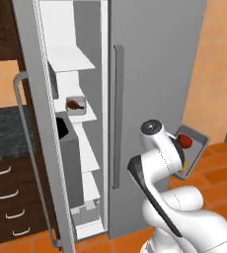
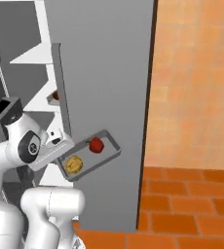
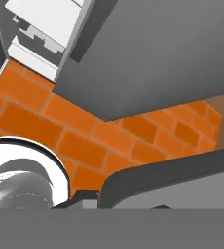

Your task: Take the meat container that has the chicken drumstick and place it on the second highest rack of the freezer. Then take the vegetable container that has the squash and bell pepper and place it on the highest rack of the freezer.

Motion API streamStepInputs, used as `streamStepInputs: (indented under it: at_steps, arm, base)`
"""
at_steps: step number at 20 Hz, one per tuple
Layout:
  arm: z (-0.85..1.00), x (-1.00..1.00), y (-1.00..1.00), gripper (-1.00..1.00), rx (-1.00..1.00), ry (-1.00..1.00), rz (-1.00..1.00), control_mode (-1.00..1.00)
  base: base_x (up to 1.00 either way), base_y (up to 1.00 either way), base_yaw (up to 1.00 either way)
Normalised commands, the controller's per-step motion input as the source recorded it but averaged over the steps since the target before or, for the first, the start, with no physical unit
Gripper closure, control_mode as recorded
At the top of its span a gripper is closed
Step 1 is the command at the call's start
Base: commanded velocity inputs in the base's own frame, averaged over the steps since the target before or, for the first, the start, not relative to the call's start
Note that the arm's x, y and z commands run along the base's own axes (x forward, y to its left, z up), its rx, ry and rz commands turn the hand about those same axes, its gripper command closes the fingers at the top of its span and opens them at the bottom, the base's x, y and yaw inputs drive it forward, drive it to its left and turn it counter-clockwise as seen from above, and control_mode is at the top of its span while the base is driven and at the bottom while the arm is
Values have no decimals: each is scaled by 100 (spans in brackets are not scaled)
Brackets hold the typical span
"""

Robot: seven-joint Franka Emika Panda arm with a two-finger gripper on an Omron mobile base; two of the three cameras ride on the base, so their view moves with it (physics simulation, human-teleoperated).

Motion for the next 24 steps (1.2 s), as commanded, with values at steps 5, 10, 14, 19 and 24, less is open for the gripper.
streamStepInputs:
  at_steps: [5,10,14,19,24]
  arm:
    - [0,0,0,100,0,0,0,100]
    - [0,0,0,100,0,0,0,100]
    - [0,0,0,100,0,0,0,100]
    - [0,0,0,100,0,0,0,100]
    - [0,0,0,100,0,0,0,100]
  base:
    - [0,2,55]
    - [0,5,51]
    - [-5,1,48]
    - [7,4,44]
    - [39,0,40]
